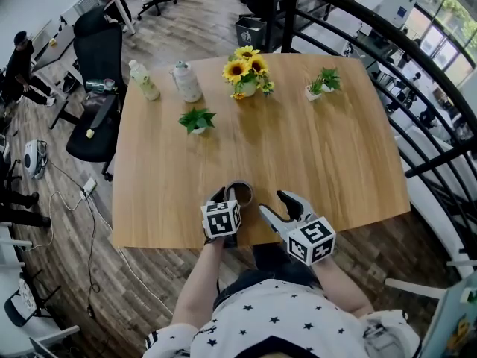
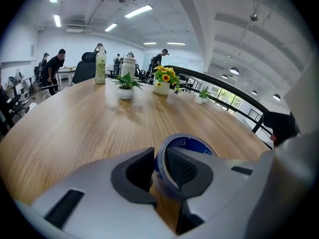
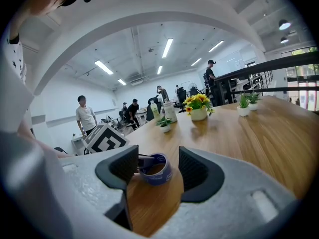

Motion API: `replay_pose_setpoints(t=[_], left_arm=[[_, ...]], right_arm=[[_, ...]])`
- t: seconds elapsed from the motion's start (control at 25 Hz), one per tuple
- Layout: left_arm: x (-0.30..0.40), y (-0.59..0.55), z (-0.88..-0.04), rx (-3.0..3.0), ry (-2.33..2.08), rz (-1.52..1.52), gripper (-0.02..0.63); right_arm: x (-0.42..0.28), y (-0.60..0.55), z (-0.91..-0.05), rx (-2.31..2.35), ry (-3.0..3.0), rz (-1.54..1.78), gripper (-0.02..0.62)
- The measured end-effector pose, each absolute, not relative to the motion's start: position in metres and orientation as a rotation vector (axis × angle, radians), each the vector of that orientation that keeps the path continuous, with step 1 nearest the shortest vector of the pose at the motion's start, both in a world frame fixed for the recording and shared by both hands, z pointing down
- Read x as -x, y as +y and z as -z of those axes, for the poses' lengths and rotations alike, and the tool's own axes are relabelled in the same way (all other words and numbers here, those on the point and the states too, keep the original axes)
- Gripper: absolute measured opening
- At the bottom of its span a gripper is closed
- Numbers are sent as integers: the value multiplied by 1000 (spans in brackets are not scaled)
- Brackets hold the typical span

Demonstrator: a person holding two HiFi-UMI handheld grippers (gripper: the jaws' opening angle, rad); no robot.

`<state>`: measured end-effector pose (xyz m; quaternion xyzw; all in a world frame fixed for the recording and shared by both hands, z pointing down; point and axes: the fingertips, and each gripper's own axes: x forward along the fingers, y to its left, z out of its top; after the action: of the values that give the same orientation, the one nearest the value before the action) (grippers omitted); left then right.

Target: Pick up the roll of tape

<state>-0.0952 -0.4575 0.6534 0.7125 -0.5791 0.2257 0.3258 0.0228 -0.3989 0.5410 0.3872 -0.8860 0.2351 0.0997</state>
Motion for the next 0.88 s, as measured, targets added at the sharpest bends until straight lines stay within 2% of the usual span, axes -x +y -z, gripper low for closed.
replay_pose_setpoints(t=[0.88], left_arm=[[118,-377,-599,-1905,-1557,-468,71]], right_arm=[[-8,-334,-508,-1177,-2662,-614,236]])
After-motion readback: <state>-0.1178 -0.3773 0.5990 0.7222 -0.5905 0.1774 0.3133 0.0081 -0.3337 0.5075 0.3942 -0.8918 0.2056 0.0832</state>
